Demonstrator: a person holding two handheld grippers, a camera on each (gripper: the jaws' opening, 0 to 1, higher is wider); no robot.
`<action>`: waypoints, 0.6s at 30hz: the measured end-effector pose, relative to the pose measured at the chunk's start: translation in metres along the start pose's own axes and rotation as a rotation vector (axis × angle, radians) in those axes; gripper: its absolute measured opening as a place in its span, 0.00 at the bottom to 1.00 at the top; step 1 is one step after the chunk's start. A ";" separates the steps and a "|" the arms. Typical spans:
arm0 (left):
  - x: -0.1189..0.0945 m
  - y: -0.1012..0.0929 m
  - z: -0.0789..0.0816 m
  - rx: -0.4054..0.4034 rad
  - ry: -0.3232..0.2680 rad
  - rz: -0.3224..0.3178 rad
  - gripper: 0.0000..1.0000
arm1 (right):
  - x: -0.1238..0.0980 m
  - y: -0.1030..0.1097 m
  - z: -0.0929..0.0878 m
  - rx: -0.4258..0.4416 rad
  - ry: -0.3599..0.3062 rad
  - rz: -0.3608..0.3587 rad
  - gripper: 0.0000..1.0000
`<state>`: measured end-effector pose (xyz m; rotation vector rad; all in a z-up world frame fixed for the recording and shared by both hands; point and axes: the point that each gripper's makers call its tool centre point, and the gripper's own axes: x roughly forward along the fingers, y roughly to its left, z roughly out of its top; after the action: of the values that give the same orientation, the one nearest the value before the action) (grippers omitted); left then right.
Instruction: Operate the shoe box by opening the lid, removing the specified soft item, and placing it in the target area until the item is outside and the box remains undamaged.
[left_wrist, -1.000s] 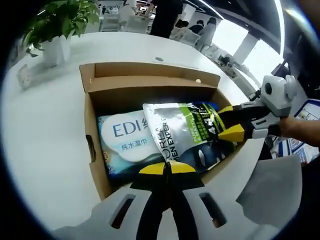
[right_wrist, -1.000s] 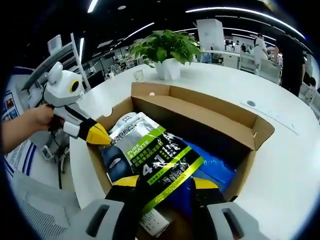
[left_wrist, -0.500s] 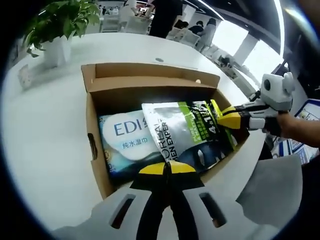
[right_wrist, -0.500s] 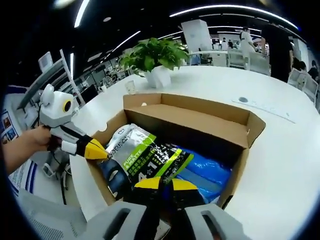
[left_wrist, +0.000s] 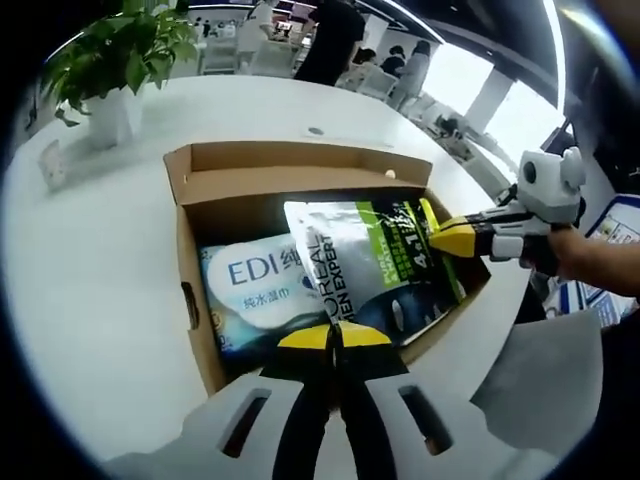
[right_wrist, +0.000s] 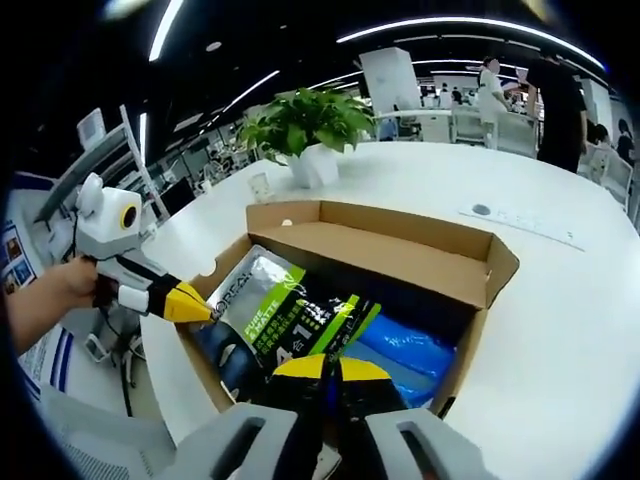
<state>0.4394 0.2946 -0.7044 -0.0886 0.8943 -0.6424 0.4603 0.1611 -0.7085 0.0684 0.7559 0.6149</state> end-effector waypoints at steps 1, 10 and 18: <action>0.000 -0.001 0.001 0.003 -0.001 0.001 0.00 | -0.001 0.000 0.001 -0.001 -0.001 0.000 0.00; -0.007 -0.010 0.009 0.033 -0.008 0.004 0.00 | -0.014 -0.001 0.016 0.005 -0.036 0.007 0.00; -0.012 -0.018 0.015 0.047 -0.005 0.015 0.00 | -0.023 0.000 0.023 0.002 -0.049 0.013 0.00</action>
<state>0.4369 0.2840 -0.6806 -0.0414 0.8743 -0.6490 0.4628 0.1519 -0.6769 0.0902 0.7088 0.6223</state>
